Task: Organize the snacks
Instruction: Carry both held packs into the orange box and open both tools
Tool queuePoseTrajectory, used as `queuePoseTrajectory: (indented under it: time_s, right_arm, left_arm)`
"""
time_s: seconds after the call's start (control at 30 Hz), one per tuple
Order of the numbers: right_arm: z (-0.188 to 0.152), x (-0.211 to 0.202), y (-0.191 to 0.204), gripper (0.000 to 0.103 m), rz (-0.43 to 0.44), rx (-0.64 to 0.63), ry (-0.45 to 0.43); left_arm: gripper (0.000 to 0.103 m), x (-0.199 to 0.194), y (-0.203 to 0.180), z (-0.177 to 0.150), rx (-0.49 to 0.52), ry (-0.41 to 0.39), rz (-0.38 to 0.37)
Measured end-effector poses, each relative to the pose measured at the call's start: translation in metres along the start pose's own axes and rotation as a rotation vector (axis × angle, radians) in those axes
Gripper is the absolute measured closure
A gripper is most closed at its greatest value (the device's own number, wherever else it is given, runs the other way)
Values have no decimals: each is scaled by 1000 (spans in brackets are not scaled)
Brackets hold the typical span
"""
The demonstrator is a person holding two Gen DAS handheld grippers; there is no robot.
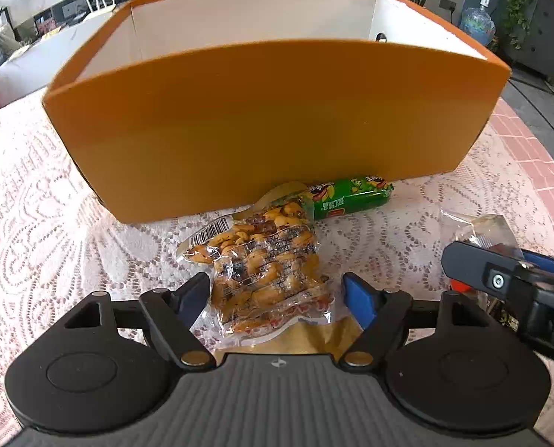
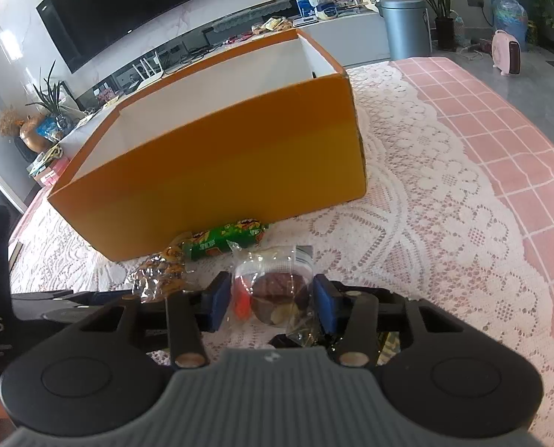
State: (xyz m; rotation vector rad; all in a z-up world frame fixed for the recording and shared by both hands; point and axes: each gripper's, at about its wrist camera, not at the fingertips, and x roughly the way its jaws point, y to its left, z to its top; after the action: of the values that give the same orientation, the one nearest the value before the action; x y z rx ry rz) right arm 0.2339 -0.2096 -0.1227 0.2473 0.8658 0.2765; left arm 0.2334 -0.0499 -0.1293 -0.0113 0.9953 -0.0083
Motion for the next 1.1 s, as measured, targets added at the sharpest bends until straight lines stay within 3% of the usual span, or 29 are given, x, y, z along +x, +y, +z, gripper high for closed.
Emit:
queuePoseTrajectory:
  time_s: [0.63,0.9,1.1]
  right_arm:
    - [-3,-47,21,60,-44,-124,-171]
    - [17,-80,29,60,-42,-144,-235]
    - [45,-94,47,60,-40,-233,-287]
  left_arm:
    - [14,-99,9,1,32,-172,-41]
    - [14,-128,7,31,70,-267,-59]
    - [14,-145,4,67,100,-352,-64]
